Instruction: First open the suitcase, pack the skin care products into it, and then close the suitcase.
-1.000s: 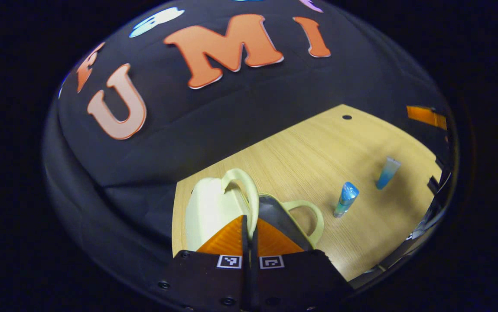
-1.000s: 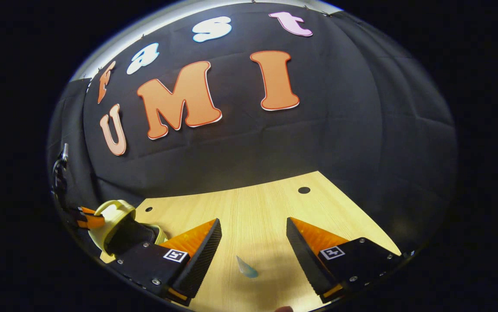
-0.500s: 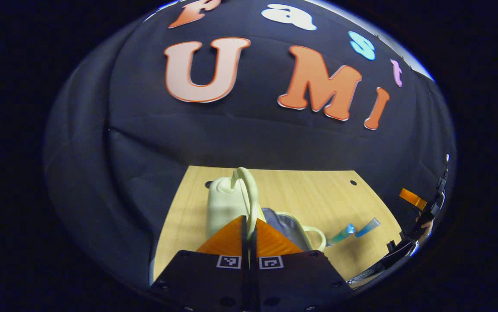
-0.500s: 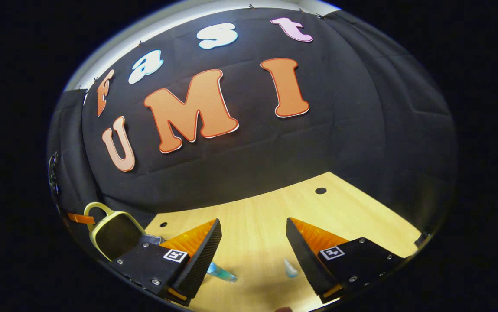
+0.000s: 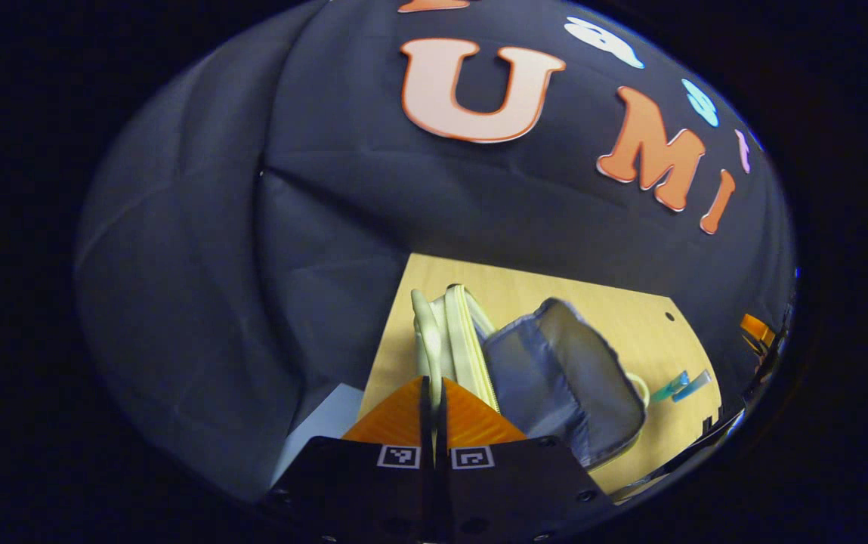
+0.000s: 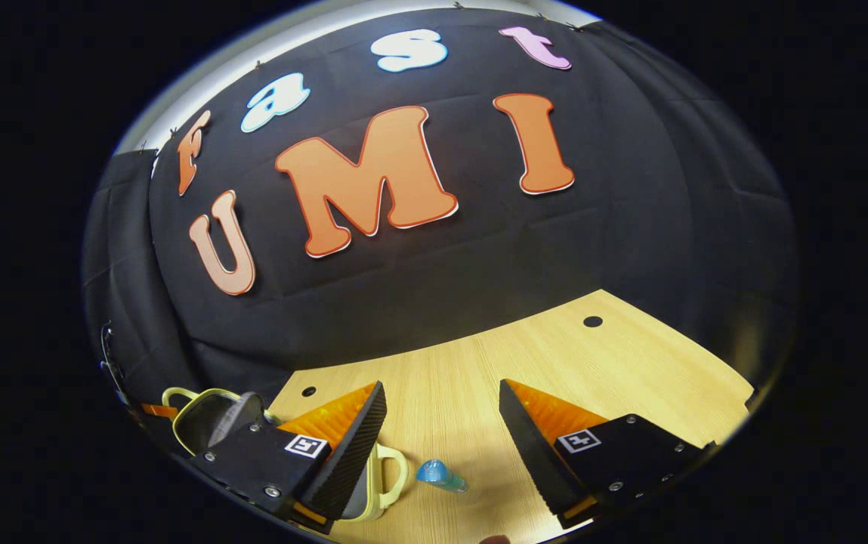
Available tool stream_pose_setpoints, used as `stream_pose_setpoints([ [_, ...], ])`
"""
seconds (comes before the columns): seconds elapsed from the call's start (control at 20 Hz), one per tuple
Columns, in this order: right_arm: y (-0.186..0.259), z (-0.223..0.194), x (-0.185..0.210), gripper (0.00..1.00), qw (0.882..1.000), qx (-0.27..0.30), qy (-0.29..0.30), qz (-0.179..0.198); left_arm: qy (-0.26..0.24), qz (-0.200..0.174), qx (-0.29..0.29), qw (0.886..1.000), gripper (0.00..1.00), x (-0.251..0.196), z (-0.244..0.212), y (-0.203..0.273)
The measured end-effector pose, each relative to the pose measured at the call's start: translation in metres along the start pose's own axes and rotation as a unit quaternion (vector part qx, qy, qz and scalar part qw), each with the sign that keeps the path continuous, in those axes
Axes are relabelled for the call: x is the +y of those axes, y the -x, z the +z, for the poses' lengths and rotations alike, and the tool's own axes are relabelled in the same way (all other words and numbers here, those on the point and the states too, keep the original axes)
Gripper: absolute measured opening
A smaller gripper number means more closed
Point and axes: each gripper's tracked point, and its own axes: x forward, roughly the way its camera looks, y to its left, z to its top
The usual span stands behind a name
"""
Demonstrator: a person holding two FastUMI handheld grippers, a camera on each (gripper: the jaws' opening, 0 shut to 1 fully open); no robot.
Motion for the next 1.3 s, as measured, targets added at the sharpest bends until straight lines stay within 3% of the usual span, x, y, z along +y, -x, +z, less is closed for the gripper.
stream_pose_setpoints([
  [0.2, -0.003, -0.009, 0.006, 0.95, 1.000, 0.017, 0.005, -0.010, 0.027, 0.025, 0.050, 0.998, 0.01, -0.006, -0.031, -0.028],
  [0.25, -0.003, -0.009, 0.006, 1.00, 1.000, 0.018, 0.007, -0.015, 0.031, 0.029, 0.061, 0.997, 0.01, -0.007, -0.038, -0.040],
  [0.35, -0.005, -0.010, 0.007, 0.95, 1.000, 0.019, 0.011, -0.021, 0.045, 0.037, 0.082, 0.995, 0.01, -0.002, -0.048, -0.055],
  [0.55, -0.004, -0.013, 0.005, 0.95, 0.999, 0.025, 0.019, -0.029, 0.037, 0.062, 0.118, 0.990, 0.03, 0.003, -0.066, -0.071],
  [0.6, -0.004, -0.014, 0.004, 1.00, 0.999, 0.025, 0.021, -0.031, 0.028, 0.073, 0.127, 0.989, 0.06, 0.006, -0.068, -0.072],
  [0.65, -0.003, -0.014, 0.003, 0.95, 0.999, 0.025, 0.024, -0.033, 0.020, 0.085, 0.133, 0.987, 0.12, 0.007, -0.068, -0.072],
  [0.85, -0.004, -0.018, -0.003, 0.95, 0.998, 0.032, 0.027, -0.040, -0.022, 0.113, 0.131, 0.985, 0.30, 0.016, -0.053, -0.061],
  [0.9, -0.004, -0.019, -0.004, 1.00, 0.998, 0.033, 0.026, -0.041, -0.035, 0.125, 0.119, 0.984, 0.48, 0.021, -0.043, -0.061],
  [1.05, -0.005, -0.018, -0.007, 0.95, 0.998, 0.033, 0.030, -0.039, -0.064, 0.147, 0.073, 0.984, 1.00, 0.009, -0.009, -0.045],
  [1.3, -0.007, -0.016, -0.019, 0.95, 0.998, 0.031, 0.048, -0.034, -0.088, 0.135, -0.019, 0.987, 0.99, -0.059, 0.082, 0.009],
])
